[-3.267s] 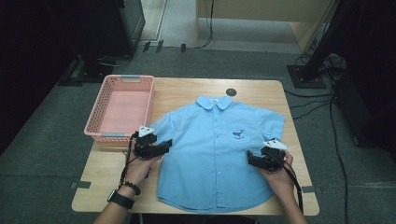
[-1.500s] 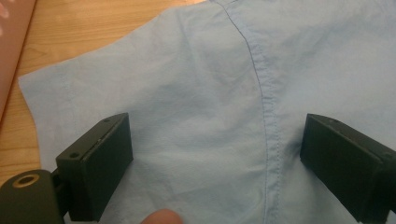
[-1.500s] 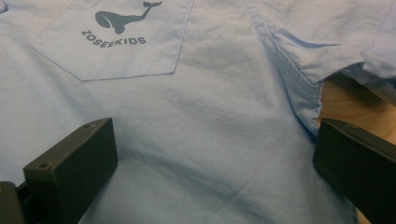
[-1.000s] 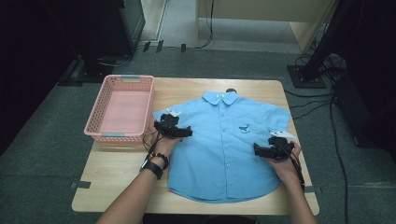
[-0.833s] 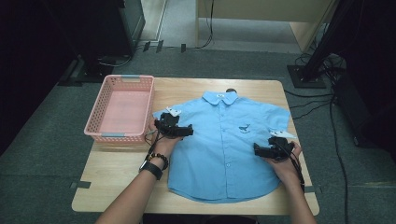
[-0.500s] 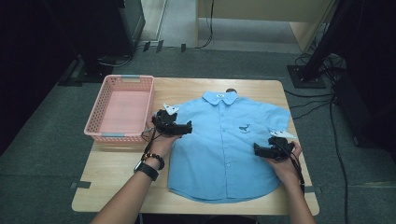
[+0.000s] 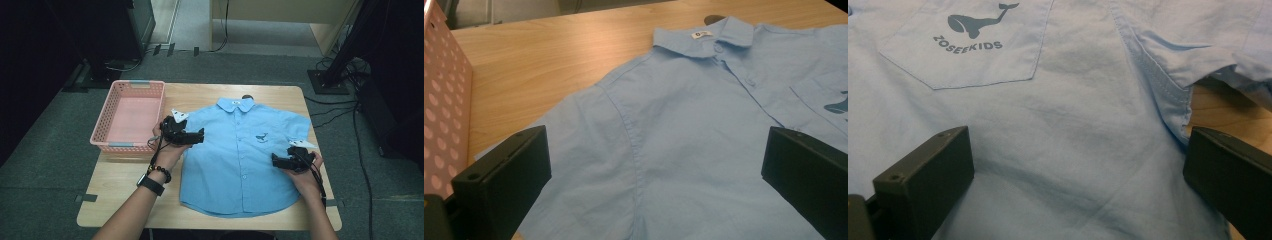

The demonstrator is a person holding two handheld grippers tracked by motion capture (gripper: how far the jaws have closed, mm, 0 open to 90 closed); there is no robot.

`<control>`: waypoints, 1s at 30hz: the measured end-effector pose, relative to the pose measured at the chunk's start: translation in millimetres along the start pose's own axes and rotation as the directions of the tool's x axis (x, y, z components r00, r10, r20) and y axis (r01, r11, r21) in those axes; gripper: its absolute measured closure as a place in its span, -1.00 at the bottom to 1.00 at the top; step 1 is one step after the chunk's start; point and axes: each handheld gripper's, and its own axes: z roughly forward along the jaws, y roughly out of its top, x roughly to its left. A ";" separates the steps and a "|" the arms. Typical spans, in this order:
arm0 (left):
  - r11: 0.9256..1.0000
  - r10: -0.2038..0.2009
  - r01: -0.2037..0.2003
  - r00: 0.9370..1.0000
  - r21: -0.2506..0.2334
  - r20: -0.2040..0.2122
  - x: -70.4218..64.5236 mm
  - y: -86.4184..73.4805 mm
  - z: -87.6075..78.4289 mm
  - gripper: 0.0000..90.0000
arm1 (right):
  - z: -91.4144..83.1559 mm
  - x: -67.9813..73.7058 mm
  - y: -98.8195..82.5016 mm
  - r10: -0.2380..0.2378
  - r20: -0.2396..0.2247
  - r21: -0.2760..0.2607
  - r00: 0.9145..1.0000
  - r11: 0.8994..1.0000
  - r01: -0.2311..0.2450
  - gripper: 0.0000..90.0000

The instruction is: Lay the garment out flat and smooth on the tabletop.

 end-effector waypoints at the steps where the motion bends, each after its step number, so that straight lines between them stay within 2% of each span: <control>1: 1.000 0.003 -0.003 1.000 -0.003 0.002 0.0 0.3 -1.8 -1.00 | 0.0 0.0 0.0 0.000 0.000 0.000 1.000 1.000 0.000 -1.00; 19: 0.998 0.018 -0.016 0.999 -0.063 0.030 6.7 2.0 -43.2 -1.00 | -0.1 0.0 -0.1 0.001 0.001 0.000 1.000 1.000 -0.001 -1.00; 24: 0.998 0.024 -0.022 0.999 -0.066 0.029 10.0 -2.4 -54.0 -1.00 | -0.1 0.0 -0.1 0.001 0.001 -0.001 1.000 1.000 -0.001 -1.00; 30: 0.998 0.033 -0.030 0.999 -0.059 0.035 12.3 -15.4 -63.3 -1.00 | -0.2 0.0 -0.2 0.003 0.002 0.000 1.000 1.000 -0.003 -1.00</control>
